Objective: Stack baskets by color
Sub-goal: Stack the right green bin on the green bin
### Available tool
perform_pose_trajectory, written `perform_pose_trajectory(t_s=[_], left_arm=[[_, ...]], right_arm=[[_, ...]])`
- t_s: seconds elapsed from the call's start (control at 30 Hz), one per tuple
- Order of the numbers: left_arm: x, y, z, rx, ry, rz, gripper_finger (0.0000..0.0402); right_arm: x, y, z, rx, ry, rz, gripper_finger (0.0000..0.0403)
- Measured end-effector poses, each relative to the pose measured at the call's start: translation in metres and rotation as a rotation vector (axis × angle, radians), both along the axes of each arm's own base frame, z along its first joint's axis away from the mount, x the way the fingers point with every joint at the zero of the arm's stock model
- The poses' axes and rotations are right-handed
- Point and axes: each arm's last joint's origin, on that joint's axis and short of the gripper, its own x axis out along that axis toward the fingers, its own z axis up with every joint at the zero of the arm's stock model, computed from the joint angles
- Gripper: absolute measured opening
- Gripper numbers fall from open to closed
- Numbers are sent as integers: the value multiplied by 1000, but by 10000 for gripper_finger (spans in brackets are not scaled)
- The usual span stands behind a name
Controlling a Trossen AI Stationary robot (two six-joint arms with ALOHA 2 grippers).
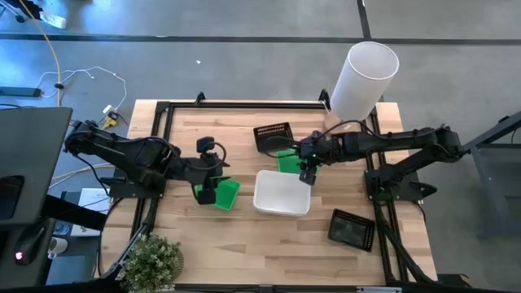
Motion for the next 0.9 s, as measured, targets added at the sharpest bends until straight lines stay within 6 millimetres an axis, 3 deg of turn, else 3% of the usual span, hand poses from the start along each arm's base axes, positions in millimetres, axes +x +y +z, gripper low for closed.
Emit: perform_pose_trajectory(t_s=[0.33,0.47,0.73,0.9], left_arm=[[1,14,0,7,9,42,147],[2,15,-1,-41,6,41,147],[2,14,-1,-85,9,19,147],[2,14,-1,-85,9,18,147]], right_arm=[[-17,-2,-9,-58,197,-68,167],[-23,-6,-10,-67,220,-199,167],[-27,-28,-11,17,198,-421,167],[-27,-49,-10,22,195,-338,167]])
